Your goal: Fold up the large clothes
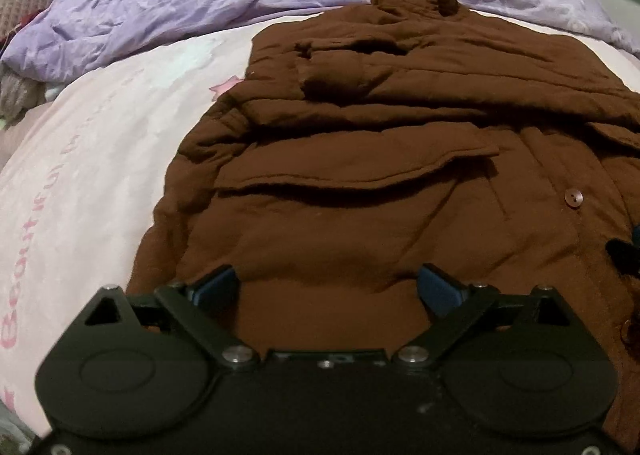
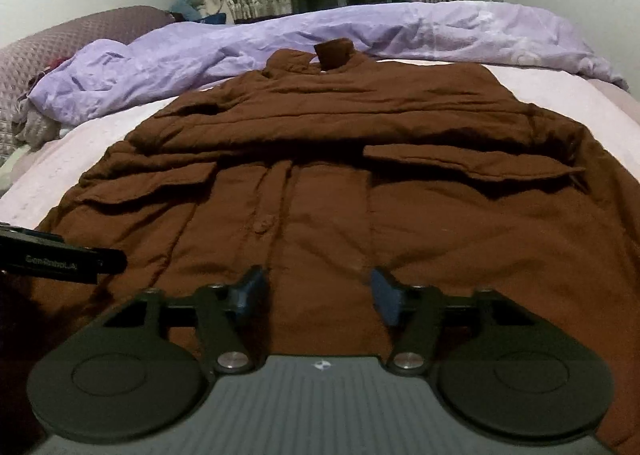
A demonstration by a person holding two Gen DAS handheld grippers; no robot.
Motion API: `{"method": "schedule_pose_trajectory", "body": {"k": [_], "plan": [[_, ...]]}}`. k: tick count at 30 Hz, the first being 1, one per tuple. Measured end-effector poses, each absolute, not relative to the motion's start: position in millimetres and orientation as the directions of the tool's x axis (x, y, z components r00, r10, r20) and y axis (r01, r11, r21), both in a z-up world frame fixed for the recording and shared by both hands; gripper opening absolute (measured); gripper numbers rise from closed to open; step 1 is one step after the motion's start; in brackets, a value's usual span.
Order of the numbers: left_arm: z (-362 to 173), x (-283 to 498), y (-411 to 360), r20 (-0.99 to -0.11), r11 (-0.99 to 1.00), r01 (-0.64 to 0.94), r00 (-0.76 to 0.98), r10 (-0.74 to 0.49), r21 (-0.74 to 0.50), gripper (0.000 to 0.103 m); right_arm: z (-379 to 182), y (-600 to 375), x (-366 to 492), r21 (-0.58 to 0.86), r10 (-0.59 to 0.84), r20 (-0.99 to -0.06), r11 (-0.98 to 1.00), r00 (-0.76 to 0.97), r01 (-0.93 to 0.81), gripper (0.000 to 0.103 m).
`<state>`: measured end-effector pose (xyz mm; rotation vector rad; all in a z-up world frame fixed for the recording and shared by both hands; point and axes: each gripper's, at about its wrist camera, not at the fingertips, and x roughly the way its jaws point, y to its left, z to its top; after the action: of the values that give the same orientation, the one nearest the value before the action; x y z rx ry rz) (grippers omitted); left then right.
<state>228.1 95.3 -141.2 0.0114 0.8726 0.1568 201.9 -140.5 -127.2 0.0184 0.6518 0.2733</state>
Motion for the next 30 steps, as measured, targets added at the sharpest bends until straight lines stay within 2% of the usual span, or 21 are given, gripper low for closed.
{"method": "schedule_pose_trajectory", "body": {"k": [2, 4, 5, 6, 9, 17, 21, 25, 27, 28, 30], "plan": [[-140.6, 224.1, 99.2, -0.761, 0.987, -0.139, 0.632, 0.146, 0.074, 0.101, -126.0, -150.1, 201.0, 0.092, 0.226, -0.6, 0.972, 0.768, -0.214, 0.049], [-140.6, 220.9, 108.2, -0.759, 0.984, -0.154, 0.63, 0.165, 0.087, 0.102, -126.1, -160.5, 202.1, 0.019, 0.126, -0.605, 0.989, 0.786, -0.144, 0.053], [-140.9, 219.0, 112.1, -0.759, 0.982, -0.162, 0.627, 0.175, 0.093, 0.103, -127.3, -166.6, 201.9, -0.021, 0.075, -0.604, 0.994, 0.794, -0.11, 0.059], [-141.7, 217.6, 118.2, -0.759, 0.981, -0.17, 0.625, 0.181, 0.094, 0.103, -128.6, -176.0, 200.8, -0.048, 0.031, -0.599, 0.996, 0.8, -0.075, 0.073], [-142.4, 212.3, 134.4, -0.761, 0.976, -0.198, 0.619, 0.195, 0.089, 0.103, -132.0, -207.5, 198.2, -0.074, -0.061, -0.59, 0.997, 0.805, 0.021, 0.081], [-144.0, 197.6, 174.4, -0.761, 0.949, -0.296, 0.588, 0.275, 0.114, 0.103, -129.9, -266.8, 181.6, -0.097, -0.192, -0.594, 0.981, 0.781, 0.167, 0.079], [-145.9, 190.1, 178.3, -0.764, 0.948, -0.303, 0.588, 0.264, 0.094, 0.103, -130.7, -268.4, 175.5, -0.091, -0.189, -0.592, 0.982, 0.783, 0.168, 0.079], [-144.5, 185.8, 181.4, -0.776, 0.952, -0.293, 0.58, 0.248, 0.085, 0.103, -128.1, -262.7, 175.3, -0.155, -0.234, -0.589, 0.972, 0.773, 0.176, 0.081], [-142.9, 177.2, 183.9, -0.794, 0.963, -0.265, 0.573, 0.203, 0.055, 0.103, -124.1, -264.8, 176.1, -0.198, -0.284, -0.593, 0.959, 0.753, 0.205, 0.081], [-142.3, 170.5, 185.8, -0.803, 0.969, -0.243, 0.57, 0.175, 0.039, 0.103, -121.8, -264.6, 175.3, -0.227, -0.305, -0.596, 0.951, 0.742, 0.209, 0.082], [-144.1, 155.7, 189.6, -0.811, 0.975, -0.223, 0.569, 0.135, 0.006, 0.103, -119.6, -265.1, 172.1, -0.29, -0.349, -0.593, 0.933, 0.726, 0.211, 0.094]]}}
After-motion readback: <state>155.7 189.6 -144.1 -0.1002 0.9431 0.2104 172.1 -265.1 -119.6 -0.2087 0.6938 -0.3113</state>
